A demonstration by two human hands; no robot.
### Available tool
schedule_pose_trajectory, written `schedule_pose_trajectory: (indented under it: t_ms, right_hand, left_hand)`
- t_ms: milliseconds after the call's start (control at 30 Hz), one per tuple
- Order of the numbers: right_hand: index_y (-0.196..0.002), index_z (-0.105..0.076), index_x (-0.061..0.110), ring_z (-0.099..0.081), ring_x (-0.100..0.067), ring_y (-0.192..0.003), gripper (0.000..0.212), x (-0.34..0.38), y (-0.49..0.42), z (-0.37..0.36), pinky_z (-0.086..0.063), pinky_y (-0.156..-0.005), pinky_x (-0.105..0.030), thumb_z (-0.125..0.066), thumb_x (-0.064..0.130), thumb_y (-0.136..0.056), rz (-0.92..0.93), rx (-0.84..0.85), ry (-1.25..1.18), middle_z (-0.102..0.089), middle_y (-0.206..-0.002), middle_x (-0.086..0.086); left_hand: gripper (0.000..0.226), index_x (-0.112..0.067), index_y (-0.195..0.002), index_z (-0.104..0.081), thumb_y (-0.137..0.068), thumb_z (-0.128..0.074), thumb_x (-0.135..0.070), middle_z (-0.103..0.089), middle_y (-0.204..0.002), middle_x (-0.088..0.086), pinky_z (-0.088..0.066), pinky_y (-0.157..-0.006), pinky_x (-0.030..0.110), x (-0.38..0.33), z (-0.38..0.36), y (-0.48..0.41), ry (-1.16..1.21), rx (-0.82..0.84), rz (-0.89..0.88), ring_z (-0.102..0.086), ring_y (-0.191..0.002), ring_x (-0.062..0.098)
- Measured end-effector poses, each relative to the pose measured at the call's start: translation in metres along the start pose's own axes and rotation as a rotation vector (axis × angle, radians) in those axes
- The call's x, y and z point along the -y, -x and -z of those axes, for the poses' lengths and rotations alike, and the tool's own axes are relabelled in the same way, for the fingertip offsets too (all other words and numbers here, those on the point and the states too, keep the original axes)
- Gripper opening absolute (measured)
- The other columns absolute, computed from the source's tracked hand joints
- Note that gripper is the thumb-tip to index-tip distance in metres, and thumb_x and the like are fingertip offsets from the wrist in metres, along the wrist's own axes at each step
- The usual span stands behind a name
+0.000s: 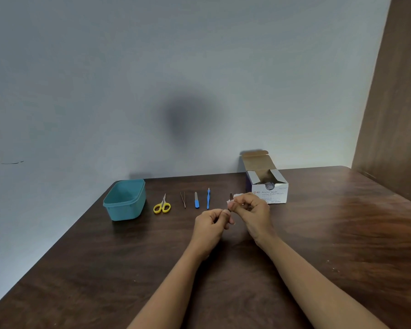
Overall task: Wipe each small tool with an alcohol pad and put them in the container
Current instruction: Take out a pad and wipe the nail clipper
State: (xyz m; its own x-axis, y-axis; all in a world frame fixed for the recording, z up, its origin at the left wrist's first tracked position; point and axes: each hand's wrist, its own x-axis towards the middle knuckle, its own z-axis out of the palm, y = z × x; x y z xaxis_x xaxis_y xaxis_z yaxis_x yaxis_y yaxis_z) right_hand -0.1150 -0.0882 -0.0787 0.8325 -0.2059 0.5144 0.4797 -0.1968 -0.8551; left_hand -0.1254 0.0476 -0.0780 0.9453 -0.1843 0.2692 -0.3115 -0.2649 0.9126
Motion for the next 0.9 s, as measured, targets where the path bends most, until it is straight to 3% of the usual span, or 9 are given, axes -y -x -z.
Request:
schedule_pose_trajectory:
  t_ms: [167,267,333,433,600,700,833,900]
  right_hand:
    - [-0.067,-0.069,0.015,-0.048,-0.002,-0.063,0.015,-0.0008,0.0002,-0.0006,-0.042,-0.061,-0.018,-0.073,0.013,-0.082,0.003,-0.048,0.007,-0.057,-0.070,0.002]
    - [-0.068,-0.070,0.012,-0.049,-0.006,-0.065,0.016,-0.0029,-0.0008,0.0000,-0.043,-0.062,-0.017,-0.071,0.012,-0.084,-0.055,-0.071,-0.084,-0.059,-0.067,-0.002]
    - [-0.075,-0.071,0.004,-0.060,-0.007,-0.071,0.010,-0.0017,-0.0018,0.0004,-0.047,-0.066,-0.013,-0.070,0.008,-0.084,-0.122,-0.114,-0.197,-0.066,-0.074,-0.007]
    - [-0.081,-0.071,-0.001,-0.064,0.004,-0.072,0.006,0.0000,-0.0036,0.0012,-0.046,-0.065,-0.006,-0.069,0.004,-0.083,-0.193,-0.168,-0.296,-0.070,-0.081,-0.008]
    - [-0.074,-0.071,0.005,-0.063,0.007,-0.068,0.012,-0.0021,-0.0066,0.0003,-0.045,-0.065,-0.005,-0.066,0.004,-0.085,-0.232,-0.210,-0.385,-0.070,-0.066,0.005]
    - [-0.075,-0.071,0.004,-0.060,0.009,-0.063,0.018,-0.0028,-0.0068,-0.0001,-0.042,-0.063,-0.003,-0.062,0.010,-0.090,-0.225,-0.199,-0.335,-0.068,-0.067,0.003]
    - [-0.071,-0.071,0.008,-0.061,0.004,-0.068,0.018,-0.0034,-0.0066,0.0004,-0.044,-0.063,-0.005,-0.065,0.010,-0.088,-0.266,-0.164,-0.333,-0.069,-0.067,0.005]
    - [-0.069,-0.070,0.006,-0.060,0.004,-0.061,0.016,-0.0015,-0.0064,0.0012,-0.044,-0.062,-0.007,-0.068,0.009,-0.085,-0.283,-0.155,-0.364,-0.067,-0.058,0.009]
  left_hand:
    - [0.031,-0.014,-0.072,-0.070,-0.096,-0.054,-0.024,-0.066,-0.067,-0.006,-0.043,-0.061,0.006,-0.0066,-0.0024,0.0008,-0.066,-0.014,-0.012,-0.056,-0.059,-0.005]
    - [0.031,-0.015,-0.071,-0.071,-0.095,-0.054,-0.023,-0.065,-0.065,-0.006,-0.042,-0.060,0.007,-0.0077,-0.0040,0.0010,-0.093,-0.022,-0.022,-0.056,-0.058,-0.004]
    - [0.031,-0.016,-0.071,-0.071,-0.095,-0.054,-0.025,-0.064,-0.063,-0.005,-0.041,-0.058,0.008,-0.0076,-0.0052,0.0012,-0.154,-0.015,-0.022,-0.055,-0.058,-0.003]
    - [0.032,-0.017,-0.072,-0.071,-0.096,-0.053,-0.027,-0.064,-0.064,-0.005,-0.041,-0.058,0.011,-0.0064,-0.0064,0.0011,-0.212,-0.006,-0.025,-0.052,-0.057,-0.001]
    - [0.030,-0.014,-0.073,-0.071,-0.096,-0.054,-0.023,-0.063,-0.064,-0.005,-0.040,-0.059,0.007,-0.0084,-0.0048,0.0036,-0.227,0.017,-0.073,-0.054,-0.057,-0.003]
    - [0.029,-0.016,-0.072,-0.069,-0.096,-0.053,-0.021,-0.061,-0.061,-0.008,-0.040,-0.059,0.006,-0.0088,-0.0049,0.0054,-0.231,0.058,-0.081,-0.054,-0.057,-0.004]
    - [0.030,-0.018,-0.070,-0.069,-0.095,-0.054,-0.025,-0.067,-0.069,0.006,-0.042,-0.062,0.014,-0.0048,-0.0049,0.0035,-0.245,0.071,-0.088,-0.054,-0.061,0.002]
    - [0.031,-0.017,-0.070,-0.069,-0.095,-0.053,-0.025,-0.063,-0.065,0.004,-0.041,-0.060,0.013,-0.0041,-0.0048,0.0033,-0.257,0.073,-0.096,-0.051,-0.059,0.004]
